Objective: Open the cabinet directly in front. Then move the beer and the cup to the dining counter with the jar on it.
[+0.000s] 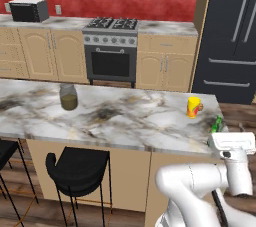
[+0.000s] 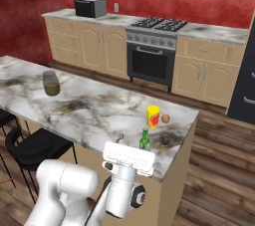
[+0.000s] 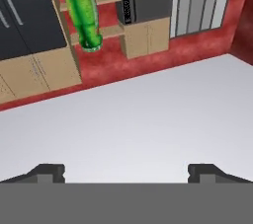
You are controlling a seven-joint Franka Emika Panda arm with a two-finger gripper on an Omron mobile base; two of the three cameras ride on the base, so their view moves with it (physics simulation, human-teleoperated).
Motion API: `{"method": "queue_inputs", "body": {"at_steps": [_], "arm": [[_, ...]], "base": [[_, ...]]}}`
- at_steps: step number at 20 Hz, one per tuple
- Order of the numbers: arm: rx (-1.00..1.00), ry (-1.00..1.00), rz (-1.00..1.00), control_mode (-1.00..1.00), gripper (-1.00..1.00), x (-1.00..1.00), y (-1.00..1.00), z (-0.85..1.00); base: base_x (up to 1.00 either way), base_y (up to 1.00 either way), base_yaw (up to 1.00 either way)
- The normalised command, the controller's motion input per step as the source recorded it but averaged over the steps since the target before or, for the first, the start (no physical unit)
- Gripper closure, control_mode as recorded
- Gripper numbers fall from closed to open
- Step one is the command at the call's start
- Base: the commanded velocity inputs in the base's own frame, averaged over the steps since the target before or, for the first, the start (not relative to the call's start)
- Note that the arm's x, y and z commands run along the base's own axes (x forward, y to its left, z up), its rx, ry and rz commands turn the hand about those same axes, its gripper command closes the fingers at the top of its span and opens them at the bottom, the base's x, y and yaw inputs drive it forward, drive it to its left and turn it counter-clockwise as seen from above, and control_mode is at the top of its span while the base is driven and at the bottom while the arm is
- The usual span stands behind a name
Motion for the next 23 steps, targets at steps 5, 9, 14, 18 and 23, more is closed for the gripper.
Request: {"method": "queue_inputs", "body": {"at_steps": [5, 9, 14, 18, 23], "arm": [[0.0, -0.28, 0.08, -1.0, -1.0, -0.79, -0.73, 0.64], [0.0, -0.29, 0.07, -1.0, -1.0, -0.92, -0.7, 0.67], [-0.1, -0.18, 0.04, -1.0, -1.0, -0.95, -0.73, 0.47], [-0.29, -0.11, 0.0, -1.0, -1.0, -0.93, -0.67, 0.33], [-0.45, -0.1, 0.0, -1.0, -1.0, -0.87, -0.56, 0.31]], "base": [[0.0, 0.0, 0.0], [0.0, 0.0, 0.0], [0.0, 0.0, 0.0], [0.0, 0.0, 0.0], [0.0, 0.0, 0.0]]}}
